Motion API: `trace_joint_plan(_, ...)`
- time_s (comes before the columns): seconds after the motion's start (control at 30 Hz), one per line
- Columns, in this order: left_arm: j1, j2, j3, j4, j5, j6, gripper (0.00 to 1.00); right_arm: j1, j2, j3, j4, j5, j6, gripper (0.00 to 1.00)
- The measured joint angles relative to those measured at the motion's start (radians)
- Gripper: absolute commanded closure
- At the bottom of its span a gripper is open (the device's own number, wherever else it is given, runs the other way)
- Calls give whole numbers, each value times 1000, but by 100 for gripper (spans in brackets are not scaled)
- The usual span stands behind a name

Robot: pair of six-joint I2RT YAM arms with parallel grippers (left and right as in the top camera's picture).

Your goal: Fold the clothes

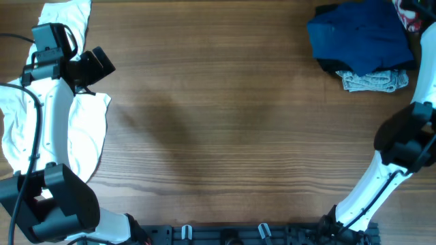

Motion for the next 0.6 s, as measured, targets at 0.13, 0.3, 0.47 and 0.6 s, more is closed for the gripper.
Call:
trace_joint_plan(0.13,0,0,0,0,0,0,0,-3,45,0,-13,33,-69,96)
trace_joint_plan(0.3,0,0,0,-1,0,0,0,27,65,0,-52,34,-119,96)
trace_joint_plan(0.47,0,0,0,-14,0,0,0,113,72,2,-235,26,-192,0)
trace_joint_plan(0.6,0,0,0,-15,0,0,0,173,98,1,-397,3,-237,1)
